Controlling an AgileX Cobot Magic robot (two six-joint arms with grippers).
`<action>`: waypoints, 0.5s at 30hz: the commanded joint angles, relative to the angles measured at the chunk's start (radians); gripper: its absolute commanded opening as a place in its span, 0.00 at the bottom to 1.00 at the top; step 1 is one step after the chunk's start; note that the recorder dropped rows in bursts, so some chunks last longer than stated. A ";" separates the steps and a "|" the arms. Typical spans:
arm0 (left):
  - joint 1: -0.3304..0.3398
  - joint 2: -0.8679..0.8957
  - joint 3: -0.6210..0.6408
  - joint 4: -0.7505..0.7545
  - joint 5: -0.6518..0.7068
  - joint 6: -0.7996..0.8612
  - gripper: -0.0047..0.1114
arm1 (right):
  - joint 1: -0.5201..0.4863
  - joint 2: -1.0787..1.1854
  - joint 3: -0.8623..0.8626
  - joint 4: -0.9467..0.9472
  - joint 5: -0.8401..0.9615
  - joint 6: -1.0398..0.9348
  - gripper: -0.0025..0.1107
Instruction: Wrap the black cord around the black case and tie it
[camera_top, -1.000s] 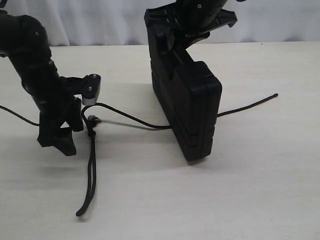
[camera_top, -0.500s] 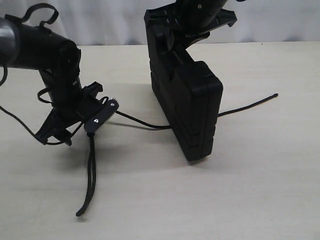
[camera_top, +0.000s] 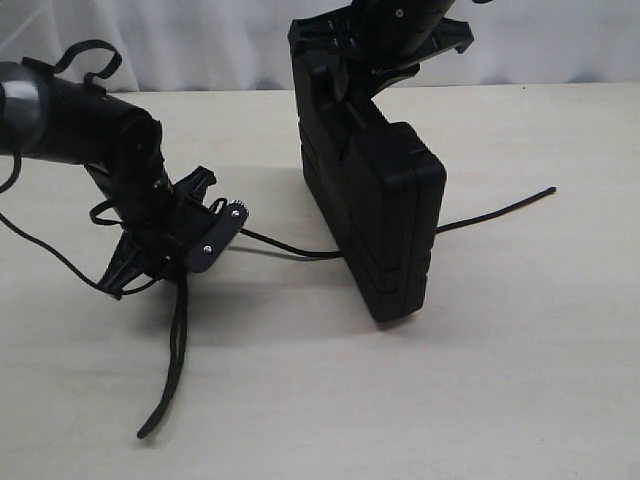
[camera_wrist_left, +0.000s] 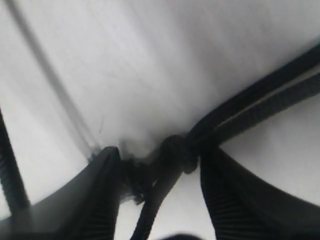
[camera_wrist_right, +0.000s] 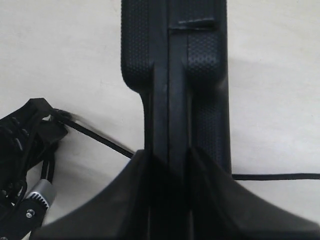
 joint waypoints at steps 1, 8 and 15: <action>-0.002 0.011 0.003 -0.085 0.033 0.001 0.35 | 0.000 0.009 0.010 -0.018 0.037 -0.020 0.06; -0.002 0.011 0.003 -0.116 0.105 -0.025 0.04 | 0.000 0.009 0.010 -0.018 0.037 -0.020 0.06; -0.002 -0.012 -0.002 -0.128 0.108 -0.413 0.04 | 0.000 0.009 0.010 -0.018 0.037 -0.020 0.06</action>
